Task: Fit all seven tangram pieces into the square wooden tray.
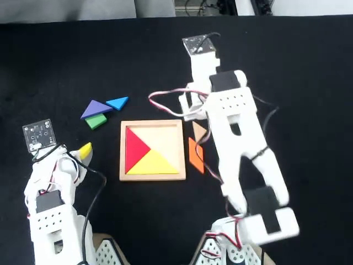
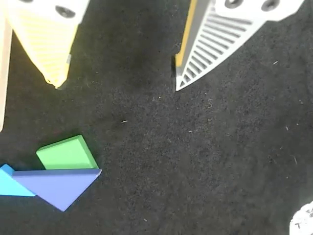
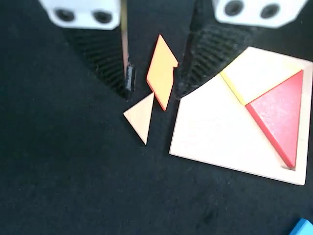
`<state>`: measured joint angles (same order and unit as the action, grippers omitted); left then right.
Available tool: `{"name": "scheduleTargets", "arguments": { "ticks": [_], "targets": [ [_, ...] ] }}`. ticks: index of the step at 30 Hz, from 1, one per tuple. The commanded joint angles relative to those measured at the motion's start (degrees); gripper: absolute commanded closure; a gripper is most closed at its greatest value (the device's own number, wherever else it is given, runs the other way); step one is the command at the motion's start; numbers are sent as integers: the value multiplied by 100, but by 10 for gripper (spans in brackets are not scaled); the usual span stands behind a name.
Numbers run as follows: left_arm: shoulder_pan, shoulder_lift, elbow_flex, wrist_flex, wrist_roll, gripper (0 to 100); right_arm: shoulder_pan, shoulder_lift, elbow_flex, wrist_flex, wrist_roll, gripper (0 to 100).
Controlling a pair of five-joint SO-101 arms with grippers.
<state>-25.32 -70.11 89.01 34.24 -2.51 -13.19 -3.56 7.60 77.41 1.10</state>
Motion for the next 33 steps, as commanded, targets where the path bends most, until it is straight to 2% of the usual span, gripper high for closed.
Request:
{"name": "scheduleTargets", "arguments": {
  "ticks": [1,7,9,12,15,18,21,23,27,33],
  "targets": [
    [75,9,-48,-105,-70,661,114,-637,593,-624,44,858],
    [673,9,40,-114,-141,661,123,-699,1464,-721,0,857],
    [954,9,84,-114,-492,661,202,-655,1684,-756,-44,857],
    [1358,9,136,-97,-976,661,404,-664,1807,-765,-580,857],
    [1508,9,-259,26,-1029,661,580,-629,1833,-844,-791,855],
    [1684,79,-1385,967,-879,661,580,-629,2167,-1266,-774,855],
    [2158,105,-2651,2013,-818,661,580,-646,2492,-1697,-765,855],
    [2413,281,-3240,2338,-844,661,598,-664,2563,-1820,-765,855],
    [2563,958,-3424,2066,-835,661,589,-629,2554,-1811,-765,855],
    [2545,1776,-2580,765,-826,661,580,-629,2571,-1829,-765,855]
  ]
}}
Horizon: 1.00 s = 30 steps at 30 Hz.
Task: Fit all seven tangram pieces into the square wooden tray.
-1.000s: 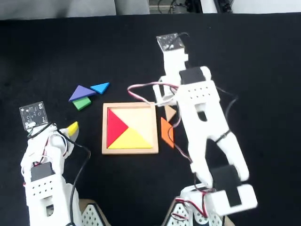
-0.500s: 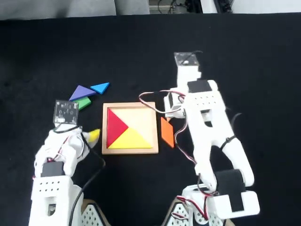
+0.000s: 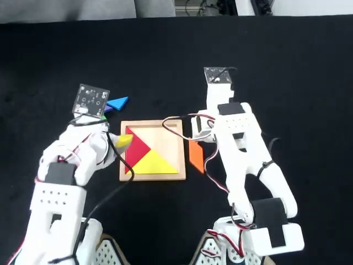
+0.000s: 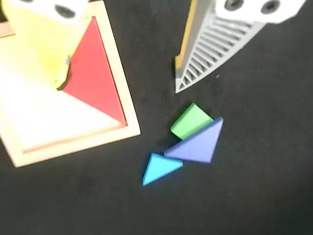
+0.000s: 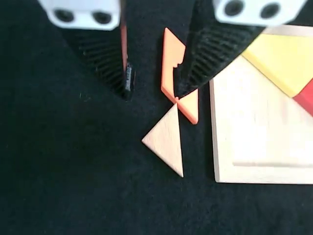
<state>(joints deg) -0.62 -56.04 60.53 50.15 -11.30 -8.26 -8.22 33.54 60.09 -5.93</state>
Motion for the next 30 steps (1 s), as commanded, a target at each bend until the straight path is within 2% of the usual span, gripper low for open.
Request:
{"name": "scheduleTargets", "arguments": {
  "ticks": [1,6,10,14,17,21,27,30],
  "targets": [
    [66,413,400,-1055,53,661,88,-163,-22,-105,-62,855],
    [-4,431,1068,-2040,290,661,88,-163,-13,-88,-88,855],
    [-629,448,1218,-2567,862,661,0,-154,145,-123,-114,854],
    [-1059,492,1165,-2593,1310,661,-352,-154,259,-114,-229,839],
    [-1077,492,1174,-2593,1327,661,-554,-154,286,-79,-554,763],
    [-1112,501,1165,-2593,1336,661,-677,-154,330,-70,-607,678],
    [-1112,607,1138,-2593,1336,661,-756,-154,488,-114,-607,677],
    [-1112,1160,857,-2593,1336,661,-765,-154,505,-123,-607,677]
  ]
}}
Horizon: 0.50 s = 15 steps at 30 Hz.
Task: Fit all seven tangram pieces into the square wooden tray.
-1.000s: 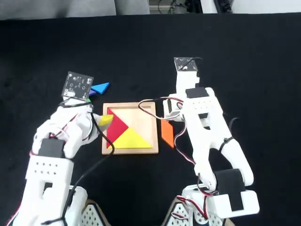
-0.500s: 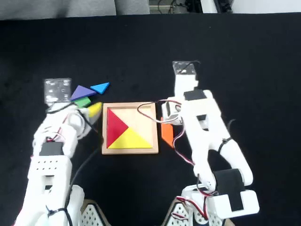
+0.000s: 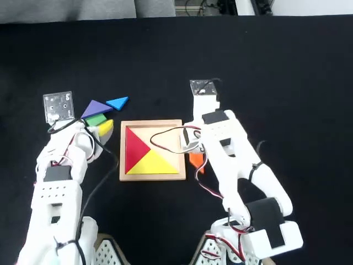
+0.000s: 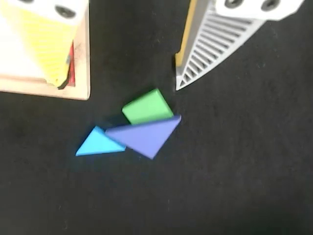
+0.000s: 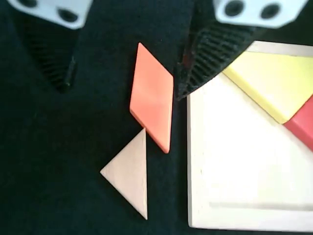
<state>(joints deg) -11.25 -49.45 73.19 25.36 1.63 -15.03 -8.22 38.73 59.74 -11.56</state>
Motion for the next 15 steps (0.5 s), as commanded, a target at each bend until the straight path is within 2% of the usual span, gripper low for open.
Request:
{"name": "scheduleTargets", "arguments": {
  "ticks": [1,8,15],
  "targets": [
    [-48,782,-549,-105,44,661,-88,-154,-13,-88,-44,677],
    [-312,2620,-1877,492,44,661,-220,-145,259,-598,-35,678],
    [-391,2760,-1965,475,352,661,-369,-145,303,-695,-9,761]
  ]
}}
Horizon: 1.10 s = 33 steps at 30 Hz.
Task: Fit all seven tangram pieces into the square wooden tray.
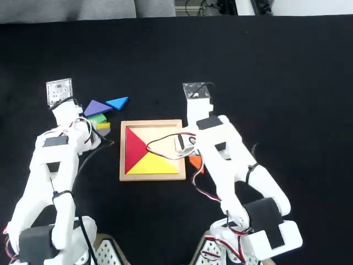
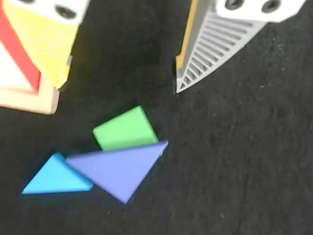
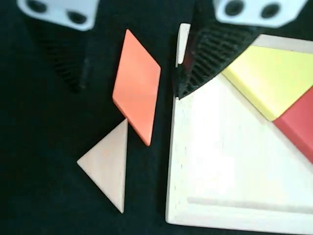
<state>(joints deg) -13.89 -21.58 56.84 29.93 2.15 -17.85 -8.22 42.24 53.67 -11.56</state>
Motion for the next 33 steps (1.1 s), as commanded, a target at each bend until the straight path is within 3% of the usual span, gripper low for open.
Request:
{"name": "scheduleTargets", "arguments": {
  "ticks": [1,16,23,33],
  "targets": [
    [-207,-62,-303,9,360,661,-88,-145,-48,-88,0,761],
    [-462,-457,-136,9,686,661,-70,1174,-954,316,9,761],
    [-453,-448,-136,9,686,661,360,866,-1077,607,9,761],
    [-453,-431,-136,9,686,661,343,1033,-1042,492,18,764]
  ]
}}
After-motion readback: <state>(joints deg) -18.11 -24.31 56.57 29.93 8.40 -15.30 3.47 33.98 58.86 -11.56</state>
